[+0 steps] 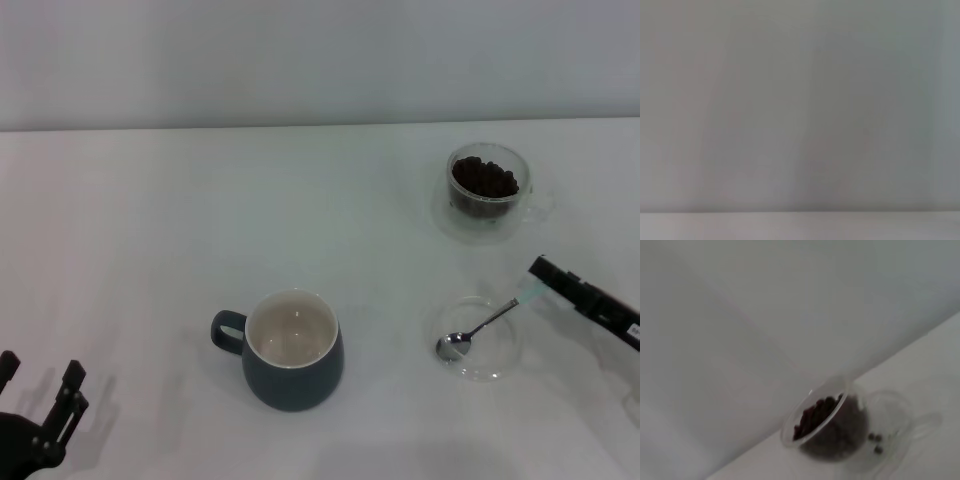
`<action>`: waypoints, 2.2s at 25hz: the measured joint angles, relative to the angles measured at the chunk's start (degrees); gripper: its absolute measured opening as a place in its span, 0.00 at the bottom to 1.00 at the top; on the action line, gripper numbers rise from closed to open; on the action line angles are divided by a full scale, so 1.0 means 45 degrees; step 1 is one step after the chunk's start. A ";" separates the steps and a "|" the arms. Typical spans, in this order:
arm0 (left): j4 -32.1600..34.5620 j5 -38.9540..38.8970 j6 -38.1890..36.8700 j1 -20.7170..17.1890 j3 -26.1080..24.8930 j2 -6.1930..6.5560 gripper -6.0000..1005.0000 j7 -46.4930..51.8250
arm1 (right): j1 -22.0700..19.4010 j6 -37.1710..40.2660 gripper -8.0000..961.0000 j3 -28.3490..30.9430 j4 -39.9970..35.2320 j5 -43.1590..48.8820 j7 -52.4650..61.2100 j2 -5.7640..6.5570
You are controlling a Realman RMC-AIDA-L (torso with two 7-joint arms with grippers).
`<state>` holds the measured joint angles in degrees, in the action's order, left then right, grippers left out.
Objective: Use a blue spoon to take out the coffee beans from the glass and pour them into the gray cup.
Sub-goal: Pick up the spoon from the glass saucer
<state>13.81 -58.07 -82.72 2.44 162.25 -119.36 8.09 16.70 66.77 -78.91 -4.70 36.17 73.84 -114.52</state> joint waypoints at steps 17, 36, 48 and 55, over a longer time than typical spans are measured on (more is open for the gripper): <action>-0.0237 -0.0220 -0.0017 0.0121 -0.0001 0.0020 0.73 -0.0002 | 0.0192 -0.0050 0.57 -0.0200 0.0000 0.0000 0.0425 -0.0122; -0.0362 -0.0521 -0.0017 0.0314 -0.0001 0.0040 0.73 -0.0001 | 0.0216 -0.0229 0.01 -0.0143 -0.0079 -0.0089 0.0490 -0.0137; -0.0353 -0.0533 -0.0016 0.0392 0.0000 0.0040 0.73 -0.0001 | 0.0240 -0.0117 0.02 -0.0191 -0.0192 -0.0078 0.0057 -0.0120; -0.0352 -0.0533 -0.0016 0.0448 0.0000 0.0039 0.73 -0.0001 | 0.0621 -0.0099 0.08 -0.0835 -0.0395 0.0427 0.0407 0.0196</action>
<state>12.22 -60.47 -82.79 4.46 162.25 -119.18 8.08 19.49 66.32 -82.66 -6.47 38.09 75.67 -113.64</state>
